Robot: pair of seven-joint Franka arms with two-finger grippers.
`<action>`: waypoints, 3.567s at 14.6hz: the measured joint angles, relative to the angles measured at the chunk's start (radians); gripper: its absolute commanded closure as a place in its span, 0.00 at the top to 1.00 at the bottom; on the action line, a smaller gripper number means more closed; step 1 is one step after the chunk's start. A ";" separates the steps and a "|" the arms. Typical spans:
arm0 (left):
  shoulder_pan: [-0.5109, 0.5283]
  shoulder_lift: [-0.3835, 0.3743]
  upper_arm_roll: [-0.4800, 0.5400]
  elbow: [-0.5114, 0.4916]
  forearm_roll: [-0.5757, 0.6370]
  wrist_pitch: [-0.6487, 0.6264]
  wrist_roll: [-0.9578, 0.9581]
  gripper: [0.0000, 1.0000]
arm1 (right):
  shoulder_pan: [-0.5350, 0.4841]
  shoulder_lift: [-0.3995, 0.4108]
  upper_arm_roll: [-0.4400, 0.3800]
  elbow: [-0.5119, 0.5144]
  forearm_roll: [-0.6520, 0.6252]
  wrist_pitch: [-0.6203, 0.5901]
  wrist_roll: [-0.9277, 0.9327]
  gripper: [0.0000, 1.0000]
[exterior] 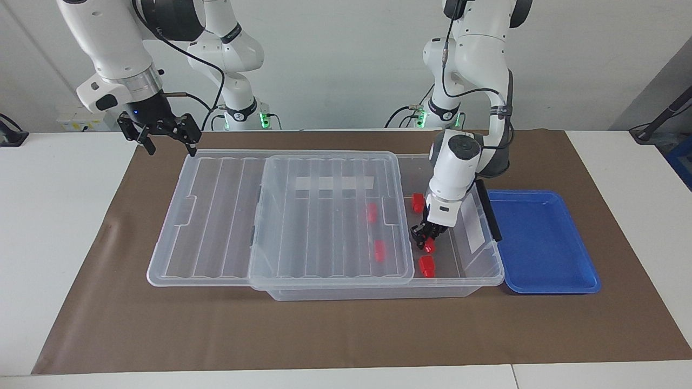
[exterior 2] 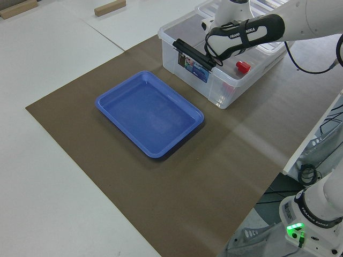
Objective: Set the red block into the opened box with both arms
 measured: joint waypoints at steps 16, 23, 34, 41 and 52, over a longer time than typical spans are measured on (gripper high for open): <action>-0.006 -0.008 -0.002 0.014 0.040 -0.066 -0.003 1.00 | -0.001 0.000 -0.001 -0.001 0.000 0.000 0.000 1.00; -0.008 -0.097 -0.004 0.113 0.040 -0.255 -0.071 1.00 | -0.001 0.000 -0.002 -0.002 0.000 0.000 0.000 0.79; 0.008 -0.227 0.022 0.295 0.047 -0.652 -0.064 1.00 | -0.060 0.023 -0.010 -0.030 0.000 0.084 -0.141 0.00; 0.208 -0.340 0.036 0.341 0.017 -0.813 0.145 1.00 | -0.143 0.173 -0.012 -0.085 0.000 0.353 -0.378 0.00; 0.352 -0.373 0.044 0.343 0.016 -0.812 0.333 1.00 | -0.130 0.237 0.002 -0.085 0.108 0.392 -0.414 0.00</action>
